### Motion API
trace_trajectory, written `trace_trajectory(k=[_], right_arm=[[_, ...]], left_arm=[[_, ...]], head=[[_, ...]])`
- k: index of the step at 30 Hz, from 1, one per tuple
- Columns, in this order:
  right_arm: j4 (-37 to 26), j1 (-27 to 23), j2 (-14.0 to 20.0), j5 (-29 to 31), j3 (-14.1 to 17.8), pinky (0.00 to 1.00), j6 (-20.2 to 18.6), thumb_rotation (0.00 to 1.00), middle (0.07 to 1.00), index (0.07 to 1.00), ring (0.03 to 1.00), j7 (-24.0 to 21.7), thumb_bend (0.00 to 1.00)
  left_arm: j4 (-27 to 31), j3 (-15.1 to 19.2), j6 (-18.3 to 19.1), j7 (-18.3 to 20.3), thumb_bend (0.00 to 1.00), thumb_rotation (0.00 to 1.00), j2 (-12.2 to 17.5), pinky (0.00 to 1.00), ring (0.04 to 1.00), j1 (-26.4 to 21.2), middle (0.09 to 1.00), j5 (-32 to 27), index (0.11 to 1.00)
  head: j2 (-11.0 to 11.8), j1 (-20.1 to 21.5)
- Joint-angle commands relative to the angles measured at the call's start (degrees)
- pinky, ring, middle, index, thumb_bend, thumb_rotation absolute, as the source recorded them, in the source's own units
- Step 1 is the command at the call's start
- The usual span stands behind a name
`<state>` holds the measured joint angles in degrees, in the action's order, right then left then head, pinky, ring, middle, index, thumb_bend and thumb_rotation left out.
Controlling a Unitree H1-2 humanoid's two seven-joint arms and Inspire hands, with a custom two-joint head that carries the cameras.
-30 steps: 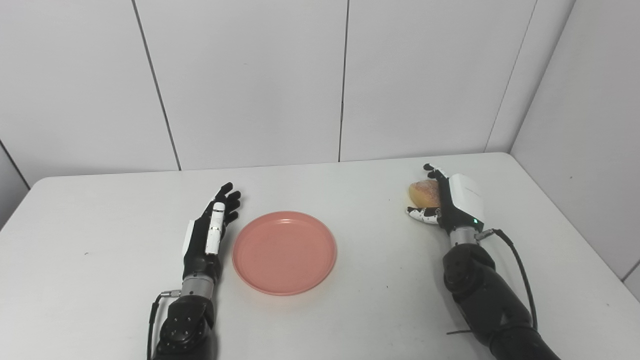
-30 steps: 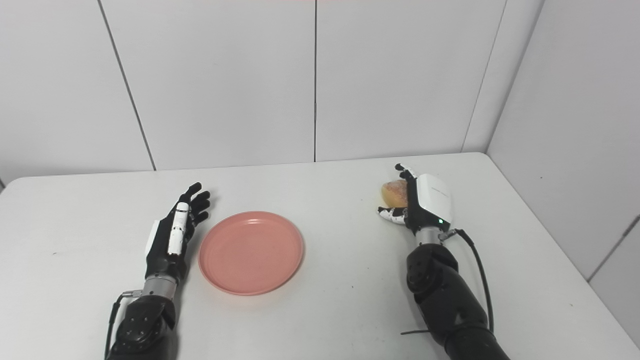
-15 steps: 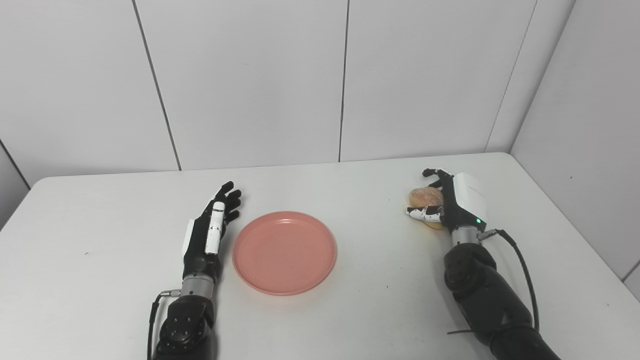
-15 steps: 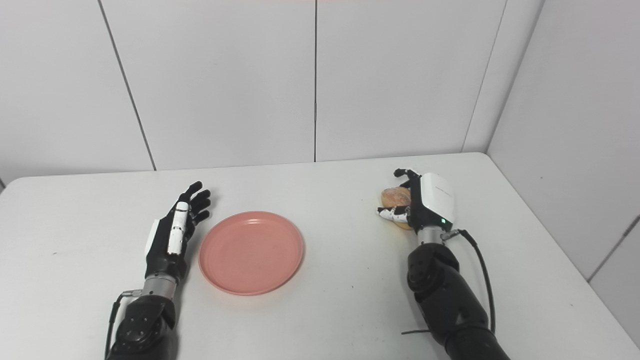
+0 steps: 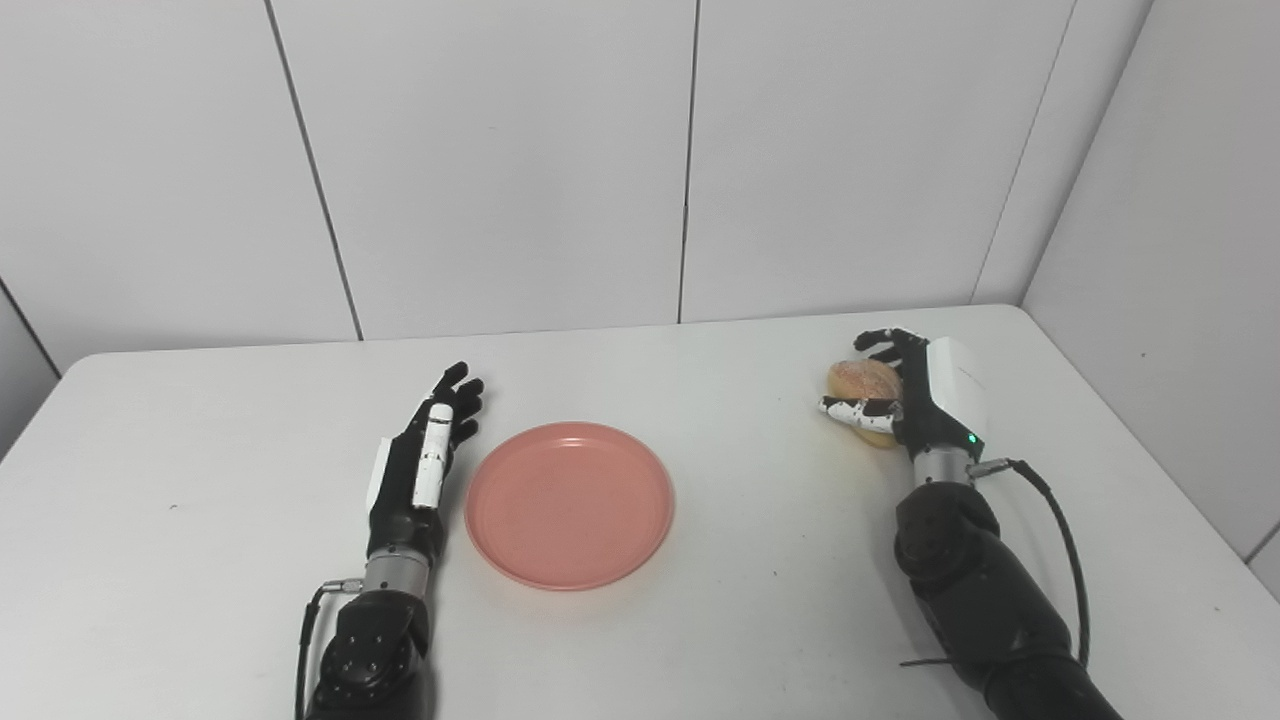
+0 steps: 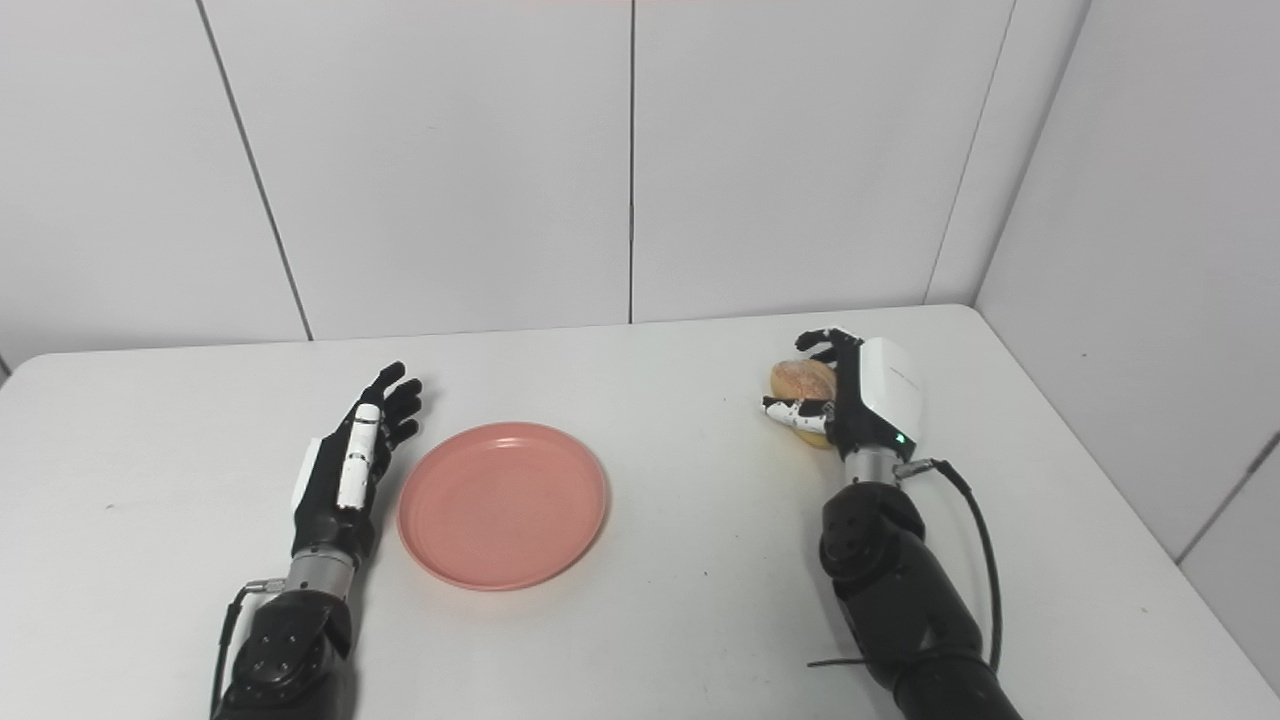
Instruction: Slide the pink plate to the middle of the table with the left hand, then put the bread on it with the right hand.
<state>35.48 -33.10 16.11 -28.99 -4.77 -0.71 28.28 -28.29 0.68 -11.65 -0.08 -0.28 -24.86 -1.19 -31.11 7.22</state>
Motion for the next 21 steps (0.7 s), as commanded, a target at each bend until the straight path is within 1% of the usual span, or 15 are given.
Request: trace_trajectory(k=[1,2,4,5,9,14,21], right_arm=[[-4.35,-1.83,0.21,0.84,0.58,0.33,3.82,0.00,0.468,0.527,0.421,0.76,0.51],[-5.25,-1.62,0.08,1.16,0.60,0.33,4.26,0.00,0.466,0.528,0.418,0.43,0.51],[-7.46,-1.21,-0.32,2.99,0.88,0.33,6.32,0.00,0.466,0.524,0.412,-0.69,0.51],[-8.77,-0.95,-0.49,3.77,1.00,0.34,6.54,0.00,0.465,0.525,0.416,-1.50,0.51],[-13.20,0.05,-0.98,5.23,1.40,0.34,5.75,0.00,0.461,0.532,0.417,-4.10,0.51],[-19.89,1.28,-1.72,6.91,2.12,0.34,3.93,0.00,0.457,0.540,0.402,-7.83,0.51],[-25.38,2.74,-2.86,7.46,1.80,0.34,3.13,0.00,0.458,0.539,0.401,-12.28,0.51]], left_arm=[[0.13,-0.89,0.16,0.46,0.42,1.00,-0.77,0.91,0.900,0.99,0.882,0.42,0.875],[0.23,-1.01,0.21,0.40,0.41,1.00,-0.91,0.91,0.895,0.99,0.880,0.50,0.875],[0.39,-1.29,0.25,-0.03,0.38,1.00,-1.21,0.91,0.885,0.94,0.879,0.99,0.873],[0.49,-1.41,0.46,-0.19,0.38,1.00,-1.31,0.90,0.883,0.92,0.880,1.16,0.876],[0.62,-1.90,0.84,-0.51,0.38,1.00,-1.44,0.91,0.893,0.89,0.892,1.89,0.888],[1.38,-2.12,2.80,-2.05,0.41,1.00,-1.90,0.91,0.900,0.89,0.894,3.02,0.889],[2.79,-2.52,5.66,-3.13,0.43,1.00,-2.24,0.93,0.922,1.10,0.910,4.70,0.901]], head=[[-0.11,-0.83],[-0.10,-0.96],[-0.33,-2.03],[-0.37,-2.38],[-0.54,-3.60],[-0.76,-4.84],[-1.02,-5.55]])
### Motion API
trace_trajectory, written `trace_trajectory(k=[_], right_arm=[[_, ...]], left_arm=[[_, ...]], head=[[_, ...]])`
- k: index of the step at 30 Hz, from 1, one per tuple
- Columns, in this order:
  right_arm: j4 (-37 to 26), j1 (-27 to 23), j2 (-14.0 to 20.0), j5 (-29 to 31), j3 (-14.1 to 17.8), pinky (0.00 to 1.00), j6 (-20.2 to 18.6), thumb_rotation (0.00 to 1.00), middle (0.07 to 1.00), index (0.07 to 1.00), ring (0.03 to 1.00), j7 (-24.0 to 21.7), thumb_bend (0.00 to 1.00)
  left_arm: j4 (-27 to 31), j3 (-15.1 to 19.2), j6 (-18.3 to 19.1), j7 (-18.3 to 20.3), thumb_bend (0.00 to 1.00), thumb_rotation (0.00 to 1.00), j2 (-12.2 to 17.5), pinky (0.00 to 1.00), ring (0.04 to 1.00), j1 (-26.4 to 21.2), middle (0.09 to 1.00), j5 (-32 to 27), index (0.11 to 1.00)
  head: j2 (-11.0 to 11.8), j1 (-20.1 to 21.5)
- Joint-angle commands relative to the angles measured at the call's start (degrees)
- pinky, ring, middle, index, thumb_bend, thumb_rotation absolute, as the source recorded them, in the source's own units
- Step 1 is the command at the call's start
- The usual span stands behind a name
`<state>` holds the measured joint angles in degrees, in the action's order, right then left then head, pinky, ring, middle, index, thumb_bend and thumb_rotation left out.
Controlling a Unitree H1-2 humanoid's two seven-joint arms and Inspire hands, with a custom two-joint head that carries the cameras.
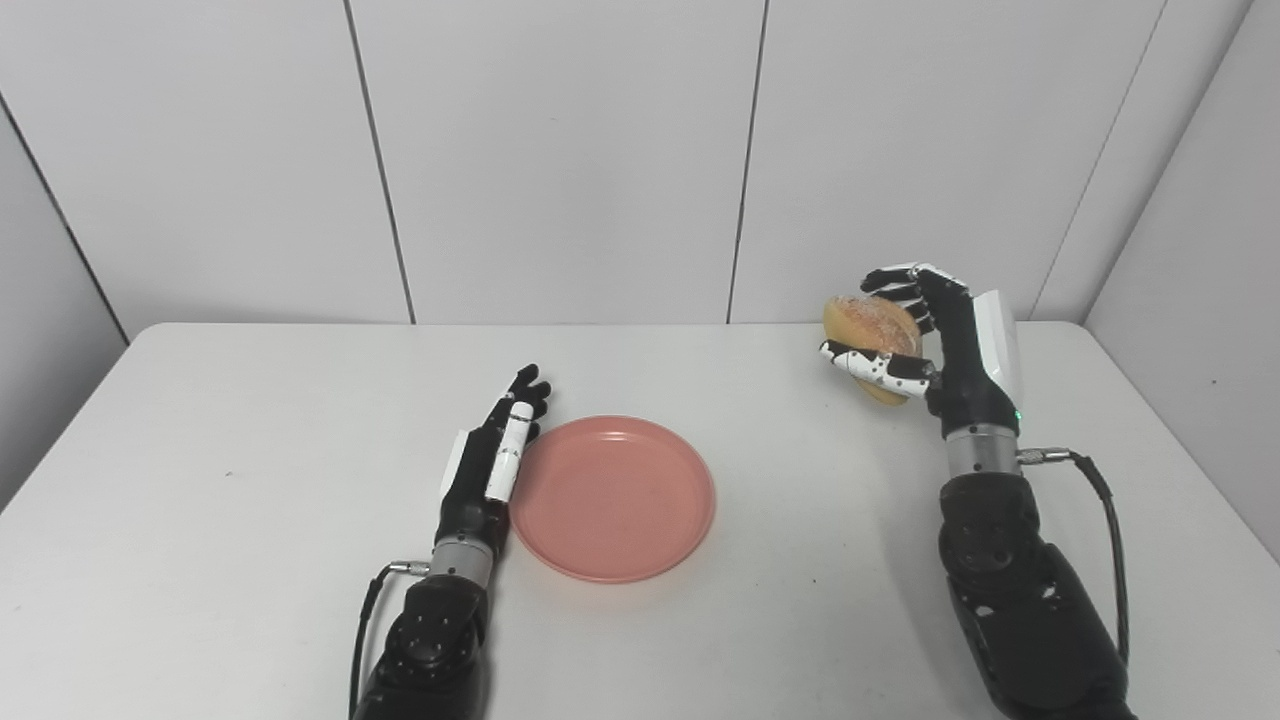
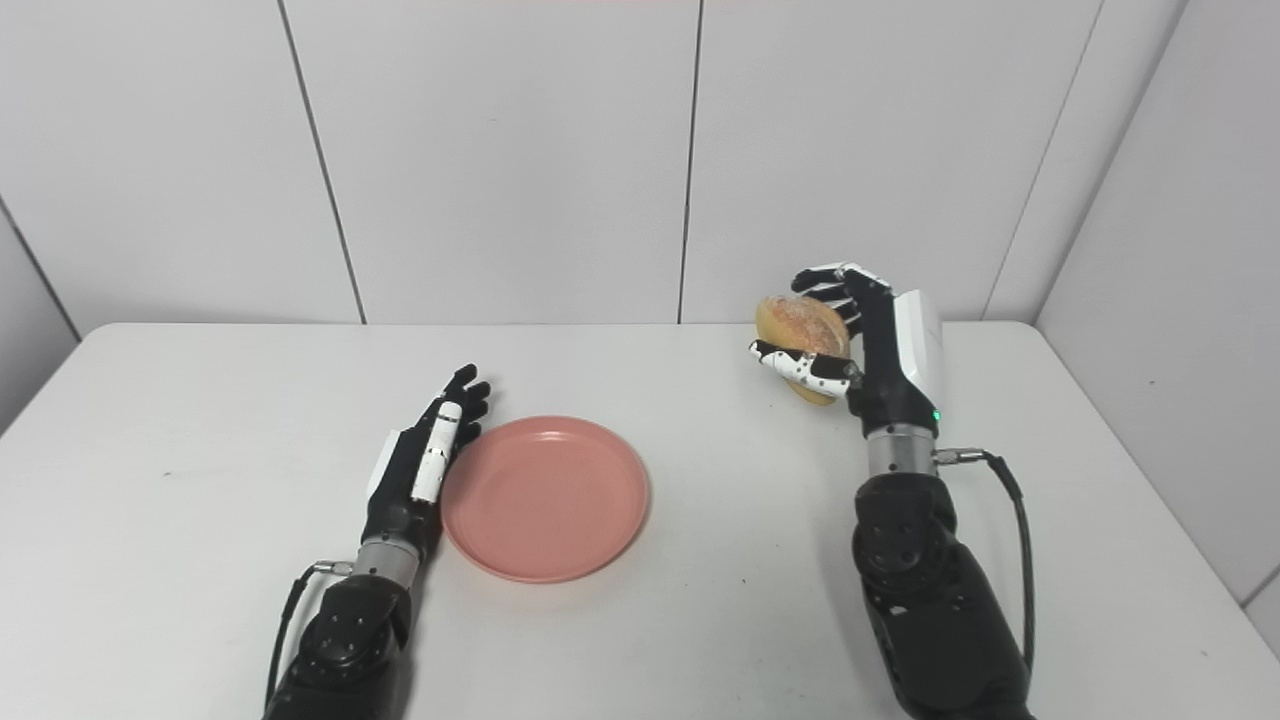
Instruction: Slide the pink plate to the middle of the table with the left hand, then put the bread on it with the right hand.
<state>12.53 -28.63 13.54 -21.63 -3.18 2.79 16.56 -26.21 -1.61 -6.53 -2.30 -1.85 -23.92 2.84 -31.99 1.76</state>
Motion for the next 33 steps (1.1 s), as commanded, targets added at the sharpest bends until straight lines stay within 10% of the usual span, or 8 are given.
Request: trace_trajectory(k=[1,16,33], right_arm=[[-3.32,-1.46,-0.68,-0.09,0.02,0.34,-0.79,0.00,0.458,0.539,0.401,-1.14,0.51],[-10.16,1.40,-6.11,-3.61,-5.79,0.32,-2.50,0.00,0.457,0.538,0.404,-8.38,0.51],[1.44,-0.98,-12.01,-9.52,-13.65,0.35,0.94,0.00,0.461,0.530,0.423,-8.26,0.51]], left_arm=[[0.84,-0.21,0.85,-1.04,0.43,1.00,-0.74,0.93,0.922,0.16,0.910,0.78,0.901],[1.08,0.16,0.12,-4.28,0.47,1.00,-2.16,0.97,0.958,0.17,0.943,1.75,0.925],[1.71,0.09,-1.38,-5.23,0.48,1.00,-2.14,0.97,0.963,0.33,0.941,2.63,0.931]], head=[[-0.16,-0.14],[-0.52,-1.65],[-0.71,-2.22]])
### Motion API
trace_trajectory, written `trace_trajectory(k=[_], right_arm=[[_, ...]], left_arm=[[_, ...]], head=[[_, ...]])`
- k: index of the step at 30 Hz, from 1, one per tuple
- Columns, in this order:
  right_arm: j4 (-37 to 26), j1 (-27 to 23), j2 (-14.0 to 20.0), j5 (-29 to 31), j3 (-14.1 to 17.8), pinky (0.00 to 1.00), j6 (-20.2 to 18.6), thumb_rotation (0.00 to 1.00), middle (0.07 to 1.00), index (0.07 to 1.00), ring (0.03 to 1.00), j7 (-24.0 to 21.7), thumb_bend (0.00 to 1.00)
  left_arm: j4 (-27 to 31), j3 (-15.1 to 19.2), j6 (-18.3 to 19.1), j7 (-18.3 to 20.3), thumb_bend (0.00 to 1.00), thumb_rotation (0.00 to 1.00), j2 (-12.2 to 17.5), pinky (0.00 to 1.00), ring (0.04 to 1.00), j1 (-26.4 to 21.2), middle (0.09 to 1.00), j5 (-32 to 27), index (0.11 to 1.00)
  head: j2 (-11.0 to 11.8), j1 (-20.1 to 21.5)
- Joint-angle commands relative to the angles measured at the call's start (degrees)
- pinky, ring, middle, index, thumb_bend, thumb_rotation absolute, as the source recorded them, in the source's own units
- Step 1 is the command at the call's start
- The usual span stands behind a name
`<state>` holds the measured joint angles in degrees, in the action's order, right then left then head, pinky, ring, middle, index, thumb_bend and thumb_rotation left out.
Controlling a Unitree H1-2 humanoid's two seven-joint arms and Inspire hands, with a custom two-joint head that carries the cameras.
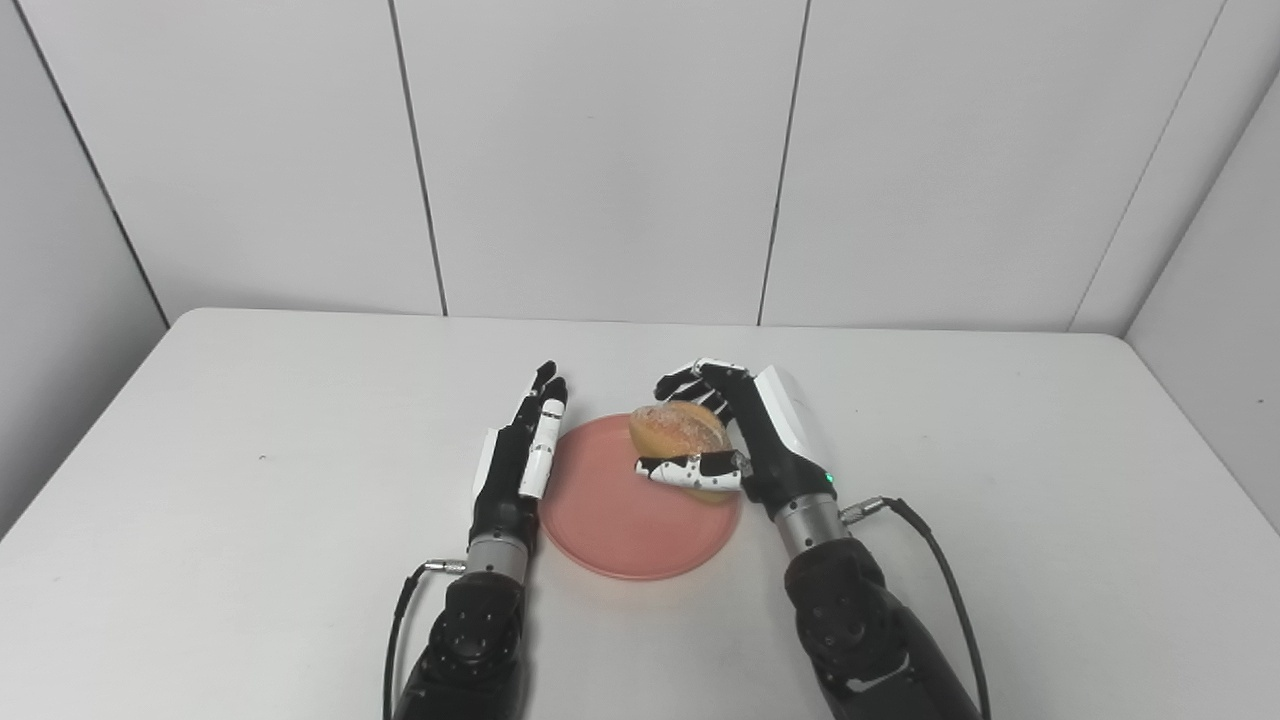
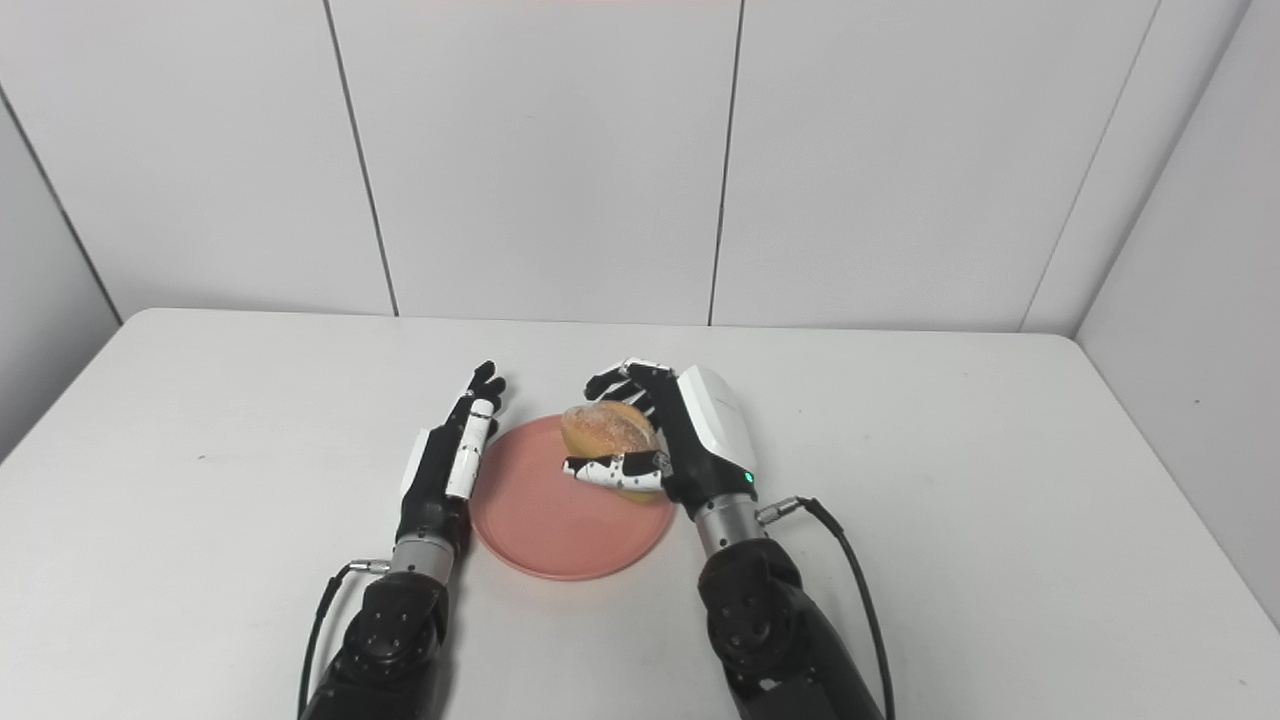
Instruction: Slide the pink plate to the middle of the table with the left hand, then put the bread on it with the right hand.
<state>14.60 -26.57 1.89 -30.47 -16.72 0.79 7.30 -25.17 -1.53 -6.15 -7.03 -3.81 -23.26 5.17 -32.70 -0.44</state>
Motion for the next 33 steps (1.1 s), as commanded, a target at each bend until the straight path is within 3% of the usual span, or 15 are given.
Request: trace_trajectory(k=[1,16,22,26,27,28,32,33], right_arm=[[0.37,-3.19,-0.41,-1.00,-0.47,0.35,3.55,0.00,0.461,0.530,0.422,1.50,0.51],[12.61,-5.54,0.90,-8.09,-5.95,0.31,9.73,0.00,0.426,0.541,0.391,6.56,0.51],[14.52,-5.80,0.98,-8.43,-6.35,0.31,11.92,0.00,0.433,0.544,0.395,8.21,0.51],[15.24,-5.98,0.89,-9.00,-6.45,0.35,13.58,0.00,0.456,0.534,0.451,10.24,0.51],[15.10,-5.93,0.87,-9.24,-6.48,0.39,13.74,0.00,0.472,0.523,0.505,10.65,0.51],[14.77,-5.85,1.02,-9.63,-6.63,0.47,13.99,0.07,0.597,0.510,0.579,11.01,0.50],[13.53,-5.40,1.65,-10.14,-6.83,0.60,15.23,0.15,0.741,0.500,0.681,11.54,0.49],[12.92,-5.16,1.82,-10.12,-6.78,0.62,15.25,0.32,0.767,0.653,0.709,11.30,0.49]], left_arm=[[0.79,-0.01,-1.50,-0.45,0.49,1.00,-0.16,0.97,0.963,-0.31,0.941,0.31,0.931],[1.11,0.04,-0.72,1.08,0.49,1.00,0.39,0.96,0.959,-0.24,0.941,-1.12,0.931],[0.56,-0.18,-1.10,1.12,0.49,1.00,0.59,0.95,0.953,-0.40,0.938,-1.39,0.928],[0.29,-0.10,-1.34,1.31,0.49,1.00,0.53,0.95,0.955,-0.47,0.940,-1.83,0.929],[0.26,-0.12,-1.41,1.24,0.49,1.00,0.53,0.95,0.952,-0.47,0.937,-1.76,0.925],[0.24,-0.22,-1.49,1.12,0.49,1.00,0.56,0.94,0.949,-0.47,0.935,-1.56,0.923],[0.29,-0.25,-1.30,1.20,0.50,1.00,0.65,0.95,0.948,-0.48,0.933,-1.64,0.922],[0.32,-0.24,-1.18,1.25,0.50,1.00,0.68,0.95,0.949,-0.48,0.933,-1.69,0.923]], head=[[-0.23,0.01],[-0.36,0.56],[-0.26,0.53],[-0.18,0.56],[-0.18,0.56],[-0.18,0.56],[-0.25,0.62],[-0.26,0.65]])
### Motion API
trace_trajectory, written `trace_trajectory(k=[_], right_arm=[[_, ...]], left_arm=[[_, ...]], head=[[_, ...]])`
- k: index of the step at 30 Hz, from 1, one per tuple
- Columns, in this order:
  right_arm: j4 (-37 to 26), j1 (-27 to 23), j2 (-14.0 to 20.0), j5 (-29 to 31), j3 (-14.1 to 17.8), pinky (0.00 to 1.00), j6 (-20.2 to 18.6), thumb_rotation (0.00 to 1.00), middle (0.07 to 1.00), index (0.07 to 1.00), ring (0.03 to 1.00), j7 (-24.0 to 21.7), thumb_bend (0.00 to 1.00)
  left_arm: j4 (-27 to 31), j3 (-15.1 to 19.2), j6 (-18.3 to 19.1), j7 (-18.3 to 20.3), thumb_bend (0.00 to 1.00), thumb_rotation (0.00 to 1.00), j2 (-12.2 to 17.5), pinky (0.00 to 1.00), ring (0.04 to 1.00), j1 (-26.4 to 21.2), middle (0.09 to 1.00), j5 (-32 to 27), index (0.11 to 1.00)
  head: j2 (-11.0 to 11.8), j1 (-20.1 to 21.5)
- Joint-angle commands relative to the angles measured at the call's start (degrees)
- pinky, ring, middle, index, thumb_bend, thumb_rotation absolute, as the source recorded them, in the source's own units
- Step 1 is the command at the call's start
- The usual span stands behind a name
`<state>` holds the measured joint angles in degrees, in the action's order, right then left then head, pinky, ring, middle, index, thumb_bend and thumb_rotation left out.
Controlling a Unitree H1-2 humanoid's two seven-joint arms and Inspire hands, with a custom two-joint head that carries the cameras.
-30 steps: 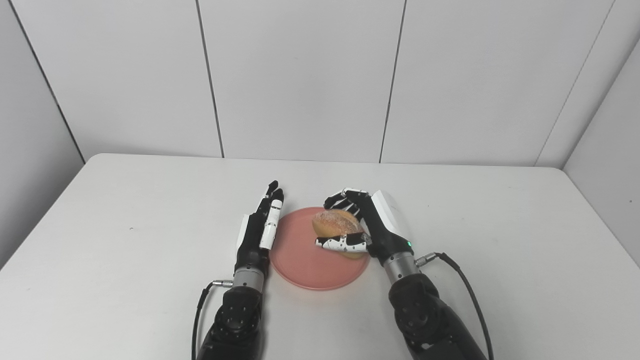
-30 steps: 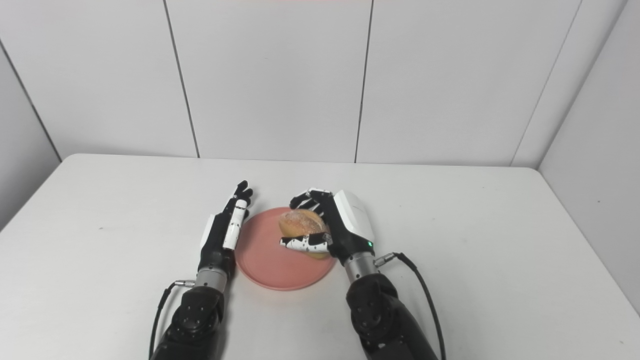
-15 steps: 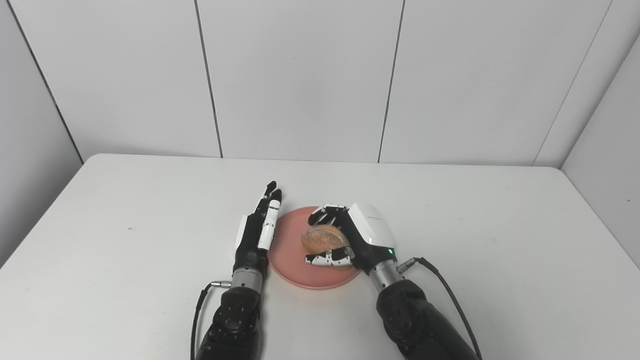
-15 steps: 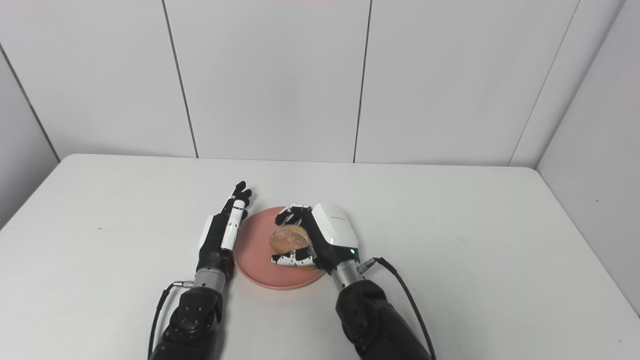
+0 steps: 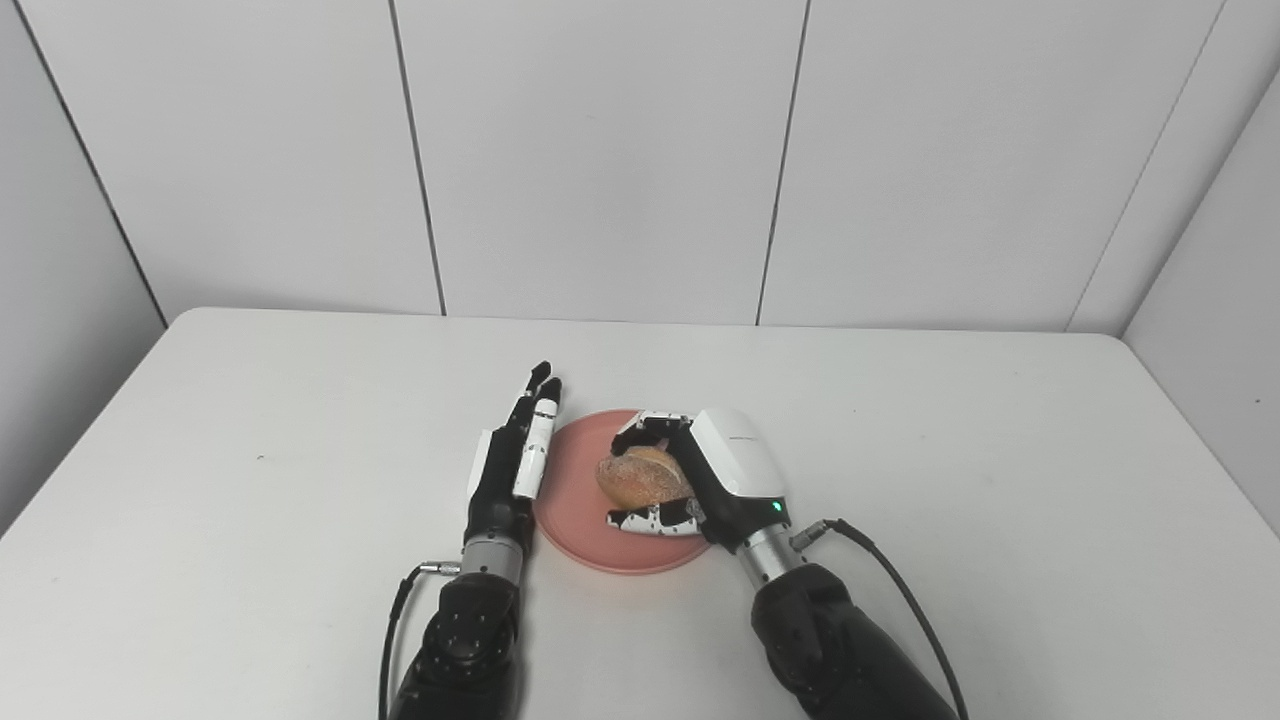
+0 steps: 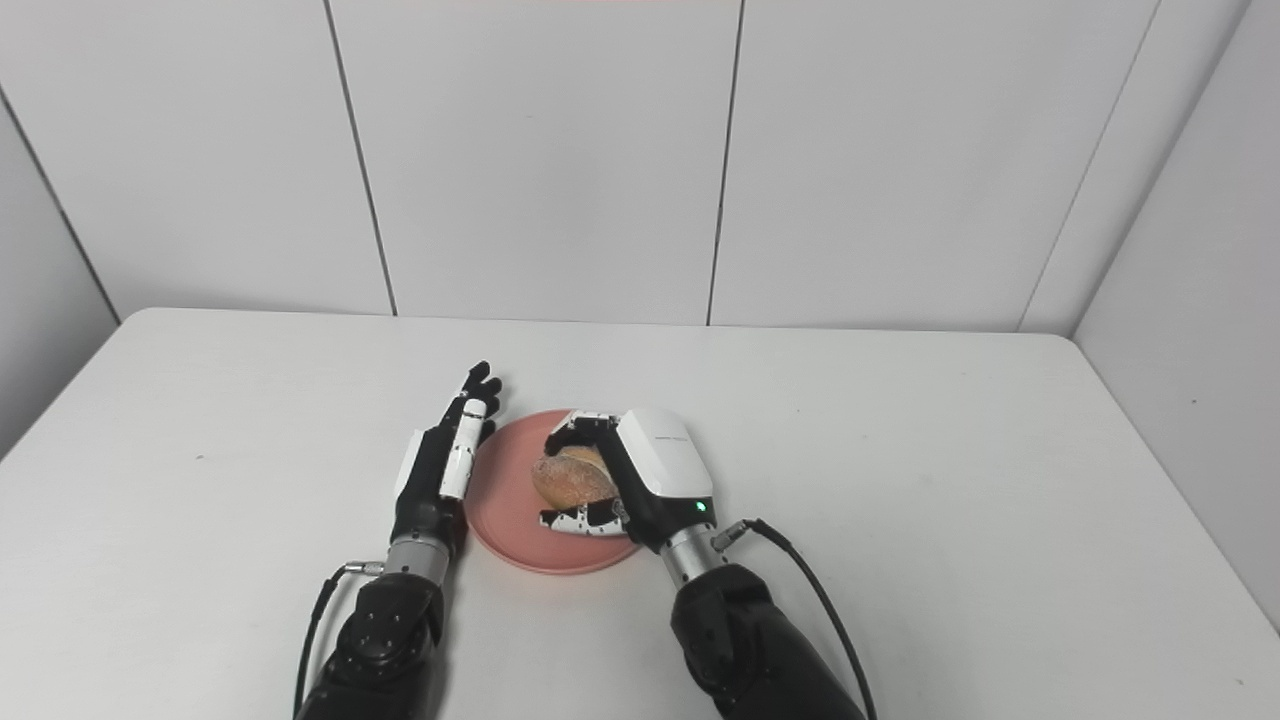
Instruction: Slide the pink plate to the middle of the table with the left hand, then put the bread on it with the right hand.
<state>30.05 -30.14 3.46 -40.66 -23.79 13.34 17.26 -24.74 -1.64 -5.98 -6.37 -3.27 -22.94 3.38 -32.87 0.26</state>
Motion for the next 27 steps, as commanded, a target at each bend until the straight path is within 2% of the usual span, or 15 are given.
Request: trace_trajectory(k=[1,3,5,7,12,16,19,24,27], right_arm=[[-2.93,-1.45,0.34,0.08,0.32,0.65,2.63,0.45,0.789,0.752,0.734,1.14,0.50],[-3.90,-1.02,0.51,0.52,0.53,0.66,2.56,0.52,0.800,0.803,0.747,0.69,0.50],[-5.63,-0.21,0.77,1.53,1.06,0.72,2.15,0.68,0.857,0.856,0.814,-0.27,0.56],[-7.11,0.47,1.20,2.23,1.49,0.74,1.99,0.72,0.879,0.872,0.839,-1.00,0.58],[-10.25,2.04,1.90,3.16,2.70,0.80,0.96,0.76,0.930,0.926,0.891,-2.37,0.61],[-11.75,3.13,2.04,4.03,4.09,0.83,0.41,0.74,0.955,0.957,0.916,-3.29,0.61],[-12.92,3.97,1.76,5.78,5.65,0.89,-1.27,0.78,0.993,0.994,0.956,-4.83,0.61],[-14.74,5.35,1.03,10.81,8.41,0.92,-3.73,0.84,1.000,1.000,0.984,-8.57,0.57],[-15.56,6.15,0.10,16.21,10.47,0.95,-4.80,0.86,1.000,1.000,0.996,-11.30,0.55]], left_arm=[[-0.08,-0.12,-1.27,0.61,0.50,1.00,0.19,0.95,0.949,-0.80,0.933,0.08,0.923],[-0.10,-0.13,-1.21,0.73,0.50,1.00,0.31,0.95,0.949,-0.85,0.932,0.05,0.923],[-0.13,0.02,-1.15,1.16,0.49,1.00,0.37,0.94,0.949,-0.92,0.934,-0.50,0.926],[-0.17,0.16,-1.17,1.26,0.48,1.00,0.38,0.94,0.946,-0.97,0.932,-0.68,0.925],[0.26,0.17,-0.79,1.58,0.48,1.00,0.58,0.94,0.951,-0.81,0.934,-1.07,0.926],[0.41,0.14,-0.63,1.38,0.48,1.00,1.11,0.93,0.942,-0.61,0.926,-0.60,0.918],[0.78,0.16,-0.61,1.42,0.48,1.00,1.43,0.94,0.948,-0.34,0.930,-0.47,0.922],[1.16,-0.05,-0.24,1.24,0.48,1.00,2.24,0.94,0.941,-0.14,0.927,0.36,0.920],[2.09,-0.02,0.85,1.33,0.47,1.00,2.57,0.94,0.941,0.13,0.926,0.36,0.918]], head=[[-0.09,0.01],[-0.11,0.05],[-0.17,0.06],[-0.25,0.10],[-0.36,0.09],[-0.44,0.19],[-0.54,0.30],[-0.69,0.38],[-0.69,0.72]])
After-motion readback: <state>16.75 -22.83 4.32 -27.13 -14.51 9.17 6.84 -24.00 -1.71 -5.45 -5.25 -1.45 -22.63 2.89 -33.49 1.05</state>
